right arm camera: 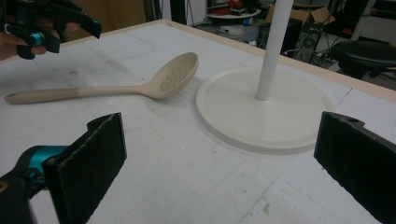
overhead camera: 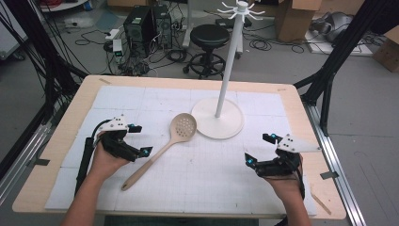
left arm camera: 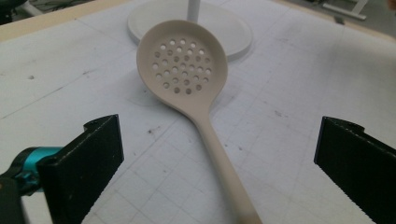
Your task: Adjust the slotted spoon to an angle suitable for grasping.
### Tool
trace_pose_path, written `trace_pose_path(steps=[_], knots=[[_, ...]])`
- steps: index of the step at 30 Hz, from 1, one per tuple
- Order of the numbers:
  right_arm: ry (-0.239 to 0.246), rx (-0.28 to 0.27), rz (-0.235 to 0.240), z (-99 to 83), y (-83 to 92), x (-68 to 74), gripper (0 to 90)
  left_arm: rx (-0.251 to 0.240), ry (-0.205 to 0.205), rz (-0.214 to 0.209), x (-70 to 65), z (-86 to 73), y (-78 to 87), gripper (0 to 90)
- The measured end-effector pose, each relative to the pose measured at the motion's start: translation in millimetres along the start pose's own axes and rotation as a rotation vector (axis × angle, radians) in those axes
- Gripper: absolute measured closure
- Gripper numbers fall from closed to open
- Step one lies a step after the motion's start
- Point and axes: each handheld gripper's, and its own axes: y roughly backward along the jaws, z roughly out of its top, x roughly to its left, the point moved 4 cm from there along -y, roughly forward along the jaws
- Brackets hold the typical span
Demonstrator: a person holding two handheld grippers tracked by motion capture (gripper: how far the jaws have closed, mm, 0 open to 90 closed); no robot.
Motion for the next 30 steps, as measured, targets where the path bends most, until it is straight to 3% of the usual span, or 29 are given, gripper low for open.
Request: trace_pose_path(steps=[4, 11, 13, 14, 20, 23, 25, 28, 30], knots=[[0.010, 0.003, -0.003, 0.5, -0.8, 0.7, 0.9, 0.080, -0.018, 0.015, -3.5, -0.2, -13.2, 1.9], [0.007, 0.003, -0.002, -0.4, -0.5, 0.3, 0.9, 0.176, -0.018, 0.021, -9.7, -7.6, -31.3, 2.9], [0.002, 0.005, 0.002, -0.5, -0.7, 1.2, 0.9, 0.202, -0.020, 0.000, -9.5, -10.4, -33.0, 14.3], [0.006, 0.009, 0.006, -0.9, -1.8, 1.7, 0.9, 0.216, -0.028, -0.012, -9.8, -11.7, -33.7, 25.3], [0.013, 0.020, 0.006, -1.8, -3.5, 2.6, 0.9, 0.285, -0.034, -0.008, -11.4, -17.7, -40.2, 31.2], [0.015, 0.025, 0.004, -2.6, -3.8, 2.4, 0.9, 0.338, -0.044, -0.008, -12.4, -22.2, -44.0, 39.2], [0.016, 0.023, 0.003, -2.4, -3.6, 2.3, 0.9, 0.346, -0.050, -0.008, -12.9, -22.9, -44.8, 41.7], [0.017, 0.024, 0.005, -2.6, -3.9, 2.4, 0.9, 0.389, -0.074, -0.034, -14.8, -25.3, -46.0, 52.9], [0.013, 0.028, 0.005, -3.1, -4.0, 2.5, 0.9, 0.394, -0.089, -0.030, -16.3, -24.9, -45.9, 60.3]])
